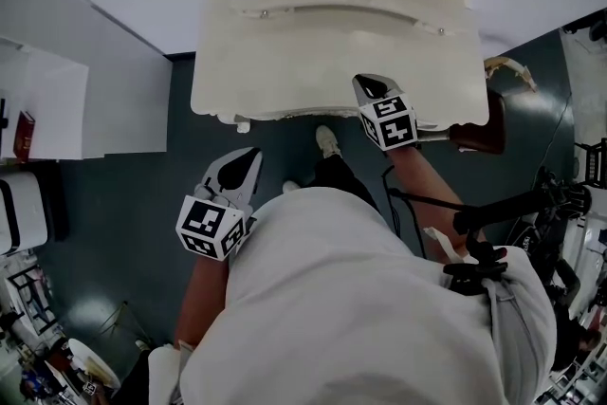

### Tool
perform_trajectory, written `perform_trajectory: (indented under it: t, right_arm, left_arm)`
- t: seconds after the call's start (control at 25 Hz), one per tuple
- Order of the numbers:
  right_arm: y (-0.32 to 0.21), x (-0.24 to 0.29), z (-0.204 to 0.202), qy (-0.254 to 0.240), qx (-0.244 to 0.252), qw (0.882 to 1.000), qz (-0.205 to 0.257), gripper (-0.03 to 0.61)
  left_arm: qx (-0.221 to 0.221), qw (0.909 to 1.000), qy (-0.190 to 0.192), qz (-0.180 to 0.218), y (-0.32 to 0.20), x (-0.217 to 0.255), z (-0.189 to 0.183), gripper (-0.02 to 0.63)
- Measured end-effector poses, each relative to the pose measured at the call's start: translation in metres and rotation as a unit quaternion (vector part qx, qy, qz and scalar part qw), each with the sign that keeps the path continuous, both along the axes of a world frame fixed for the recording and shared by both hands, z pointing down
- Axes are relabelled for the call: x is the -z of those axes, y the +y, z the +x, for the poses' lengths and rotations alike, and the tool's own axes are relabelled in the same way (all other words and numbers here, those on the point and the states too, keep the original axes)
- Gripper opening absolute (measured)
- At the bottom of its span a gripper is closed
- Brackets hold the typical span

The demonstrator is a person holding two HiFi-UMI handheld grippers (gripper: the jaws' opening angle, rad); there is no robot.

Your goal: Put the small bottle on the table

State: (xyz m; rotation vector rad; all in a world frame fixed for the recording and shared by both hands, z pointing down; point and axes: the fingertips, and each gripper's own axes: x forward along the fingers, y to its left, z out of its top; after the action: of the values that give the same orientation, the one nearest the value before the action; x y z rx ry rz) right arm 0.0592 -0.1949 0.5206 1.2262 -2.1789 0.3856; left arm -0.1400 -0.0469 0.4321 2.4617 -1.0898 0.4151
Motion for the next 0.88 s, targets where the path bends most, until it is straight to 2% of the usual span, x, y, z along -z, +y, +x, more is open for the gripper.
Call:
perform_trajectory:
  t: [0.44, 0.88]
  right_arm:
    - [0.079, 0.021, -0.045, -0.020, 0.053, 0.998, 0.000, 0.002]
    - [0.124, 0.027, -0.075, -0.031, 0.094, 0.995, 0.001, 0.002]
  left_arm:
    - [-0.030, 0.9994, 0.012, -0.009, 0.034, -0.011, 0.001, 0.003]
    - [-0.050, 0.9986, 0.003, -0.014, 0.052, -0.017, 0.000, 0.003]
